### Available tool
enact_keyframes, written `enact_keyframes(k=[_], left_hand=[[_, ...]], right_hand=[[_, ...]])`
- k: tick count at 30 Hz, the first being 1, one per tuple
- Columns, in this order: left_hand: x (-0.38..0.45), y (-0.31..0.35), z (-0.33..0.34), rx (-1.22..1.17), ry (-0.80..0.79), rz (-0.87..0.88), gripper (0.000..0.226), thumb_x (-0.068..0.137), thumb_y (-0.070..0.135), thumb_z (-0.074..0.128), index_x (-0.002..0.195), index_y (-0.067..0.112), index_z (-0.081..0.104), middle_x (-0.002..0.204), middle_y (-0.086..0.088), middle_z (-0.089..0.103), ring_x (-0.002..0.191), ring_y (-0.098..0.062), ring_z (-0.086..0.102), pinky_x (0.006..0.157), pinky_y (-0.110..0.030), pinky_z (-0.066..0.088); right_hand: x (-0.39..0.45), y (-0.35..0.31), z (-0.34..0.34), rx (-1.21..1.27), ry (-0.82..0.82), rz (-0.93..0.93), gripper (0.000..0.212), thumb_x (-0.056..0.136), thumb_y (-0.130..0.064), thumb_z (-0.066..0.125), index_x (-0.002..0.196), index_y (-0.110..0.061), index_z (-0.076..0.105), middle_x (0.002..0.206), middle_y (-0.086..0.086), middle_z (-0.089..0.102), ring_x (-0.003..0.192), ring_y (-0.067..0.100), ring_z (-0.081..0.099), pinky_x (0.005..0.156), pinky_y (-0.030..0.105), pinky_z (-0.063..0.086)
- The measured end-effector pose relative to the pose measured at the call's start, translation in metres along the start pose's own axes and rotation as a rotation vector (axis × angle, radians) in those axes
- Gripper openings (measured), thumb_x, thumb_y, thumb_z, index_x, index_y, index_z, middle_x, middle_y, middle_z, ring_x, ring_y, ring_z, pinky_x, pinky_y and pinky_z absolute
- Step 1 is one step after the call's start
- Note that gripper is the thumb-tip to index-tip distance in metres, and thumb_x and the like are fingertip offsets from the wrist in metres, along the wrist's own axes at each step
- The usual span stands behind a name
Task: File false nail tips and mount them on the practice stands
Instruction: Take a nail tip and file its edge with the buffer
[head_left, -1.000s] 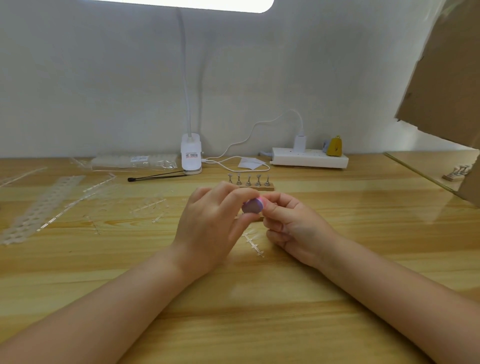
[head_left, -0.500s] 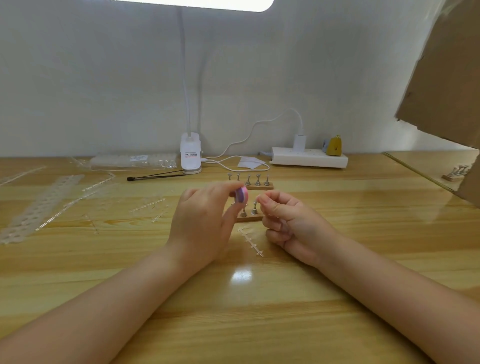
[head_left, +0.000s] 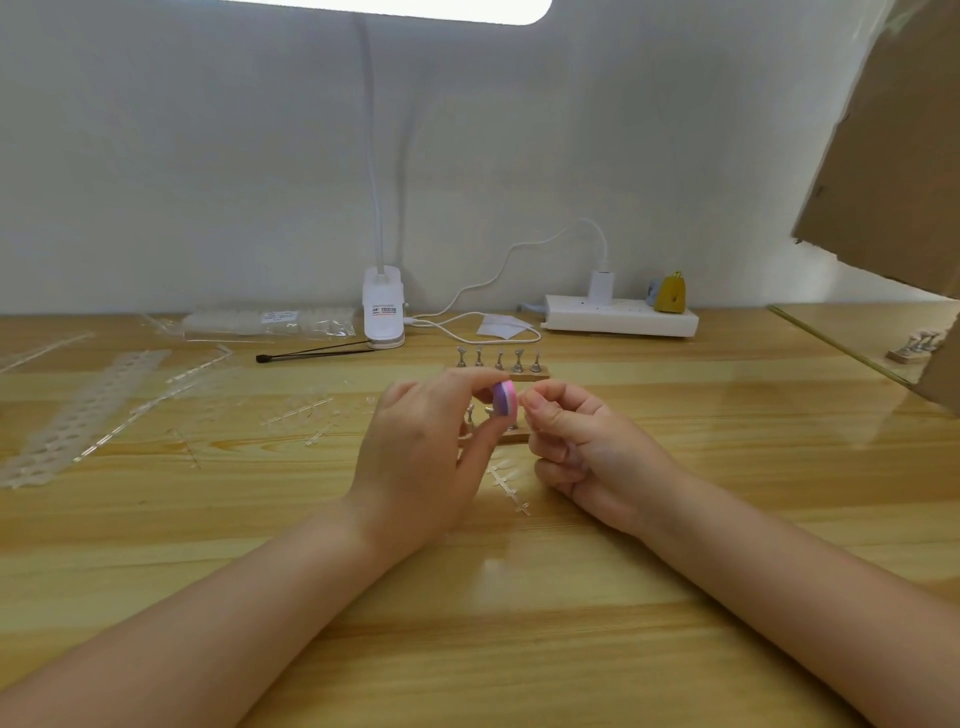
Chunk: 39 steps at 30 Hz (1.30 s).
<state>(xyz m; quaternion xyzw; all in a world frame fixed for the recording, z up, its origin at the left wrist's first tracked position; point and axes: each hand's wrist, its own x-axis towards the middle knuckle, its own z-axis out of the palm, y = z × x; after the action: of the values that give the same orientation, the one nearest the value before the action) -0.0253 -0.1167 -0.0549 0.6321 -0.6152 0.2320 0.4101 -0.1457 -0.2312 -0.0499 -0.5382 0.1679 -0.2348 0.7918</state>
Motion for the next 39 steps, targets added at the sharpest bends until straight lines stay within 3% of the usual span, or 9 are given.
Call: enact_keyframes(k=[3, 8, 12, 15, 20, 26, 31, 34, 39], left_hand=[[-0.003, -0.002, 0.002, 0.090, -0.083, -0.011, 0.017, 0.085, 0.026, 0.065, 0.099, 0.017, 0.068, 0.086, 0.010, 0.068, 0.073, -0.010, 0.063, 0.079, -0.034, 0.042], [-0.002, -0.001, 0.002, 0.001, 0.097, 0.034, 0.021, 0.084, 0.023, 0.063, 0.102, 0.013, 0.059, 0.087, 0.010, 0.063, 0.069, -0.002, 0.050, 0.078, -0.028, 0.040], [-0.002, -0.001, 0.005, 0.044, 0.052, 0.059, 0.019, 0.086, 0.025, 0.061, 0.100, 0.012, 0.061, 0.087, 0.010, 0.062, 0.073, 0.007, 0.041, 0.078, -0.026, 0.037], [-0.003, -0.003, 0.007, 0.137, -0.044, -0.001, 0.011, 0.086, 0.026, 0.062, 0.093, 0.016, 0.064, 0.083, 0.010, 0.064, 0.072, -0.007, 0.059, 0.076, -0.034, 0.041], [0.000, -0.002, 0.001, 0.100, 0.106, 0.074, 0.016, 0.085, 0.024, 0.064, 0.098, 0.014, 0.063, 0.084, 0.009, 0.064, 0.070, 0.002, 0.044, 0.074, -0.031, 0.040], [0.001, -0.005, 0.000, 0.238, 0.040, 0.092, 0.018, 0.087, 0.027, 0.056, 0.093, 0.018, 0.070, 0.079, 0.006, 0.064, 0.070, -0.021, 0.063, 0.071, -0.040, 0.046], [0.003, -0.003, -0.003, 0.205, 0.143, 0.246, 0.013, 0.086, 0.021, 0.061, 0.097, 0.021, 0.066, 0.075, 0.008, 0.064, 0.068, -0.016, 0.062, 0.073, -0.036, 0.045], [0.006, -0.001, -0.004, 0.289, 0.201, 0.381, 0.021, 0.092, 0.025, 0.057, 0.082, 0.023, 0.076, 0.063, 0.004, 0.058, 0.055, -0.018, 0.057, 0.068, -0.034, 0.045], [0.007, -0.012, -0.009, 0.325, 0.184, 0.285, 0.007, 0.082, 0.019, 0.069, 0.081, 0.019, 0.075, 0.065, 0.003, 0.060, 0.059, -0.021, 0.060, 0.067, -0.039, 0.049]], right_hand=[[0.000, 0.000, 0.000, 0.014, 0.005, -0.003, 0.012, 0.076, -0.016, 0.064, 0.087, -0.013, 0.058, 0.060, -0.007, 0.054, 0.042, 0.004, 0.034, 0.036, 0.014, 0.022], [0.000, 0.000, 0.000, 0.012, 0.017, 0.000, 0.013, 0.074, -0.017, 0.066, 0.085, -0.012, 0.060, 0.061, -0.005, 0.053, 0.044, 0.005, 0.033, 0.035, 0.015, 0.023], [0.000, 0.000, 0.001, -0.014, 0.015, 0.011, 0.011, 0.077, -0.016, 0.065, 0.086, -0.012, 0.062, 0.062, -0.005, 0.054, 0.045, 0.006, 0.033, 0.035, 0.015, 0.023], [0.000, -0.001, -0.001, 0.010, 0.029, 0.028, 0.005, 0.082, -0.013, 0.063, 0.086, -0.011, 0.061, 0.061, -0.004, 0.056, 0.045, 0.006, 0.032, 0.034, 0.014, 0.023], [0.000, 0.000, -0.001, -0.018, 0.011, 0.032, 0.006, 0.083, -0.013, 0.063, 0.088, -0.009, 0.062, 0.057, -0.006, 0.053, 0.044, 0.005, 0.032, 0.035, 0.015, 0.021], [0.001, -0.003, -0.002, -0.001, -0.018, 0.088, 0.012, 0.084, -0.014, 0.056, 0.073, -0.011, 0.055, 0.062, -0.003, 0.045, 0.044, 0.005, 0.034, 0.037, 0.016, 0.018], [0.001, -0.001, -0.002, -0.059, -0.044, 0.073, 0.012, 0.087, -0.014, 0.055, 0.075, -0.011, 0.053, 0.061, -0.004, 0.045, 0.044, 0.005, 0.035, 0.038, 0.017, 0.018], [-0.001, -0.003, -0.001, -0.145, -0.116, 0.080, 0.009, 0.077, -0.019, 0.059, 0.076, -0.011, 0.056, 0.059, -0.005, 0.045, 0.047, 0.006, 0.037, 0.043, 0.020, 0.015], [-0.001, -0.005, -0.002, -0.103, -0.108, 0.123, 0.012, 0.077, -0.021, 0.056, 0.078, -0.012, 0.048, 0.063, -0.004, 0.038, 0.047, 0.006, 0.036, 0.041, 0.017, 0.017]])
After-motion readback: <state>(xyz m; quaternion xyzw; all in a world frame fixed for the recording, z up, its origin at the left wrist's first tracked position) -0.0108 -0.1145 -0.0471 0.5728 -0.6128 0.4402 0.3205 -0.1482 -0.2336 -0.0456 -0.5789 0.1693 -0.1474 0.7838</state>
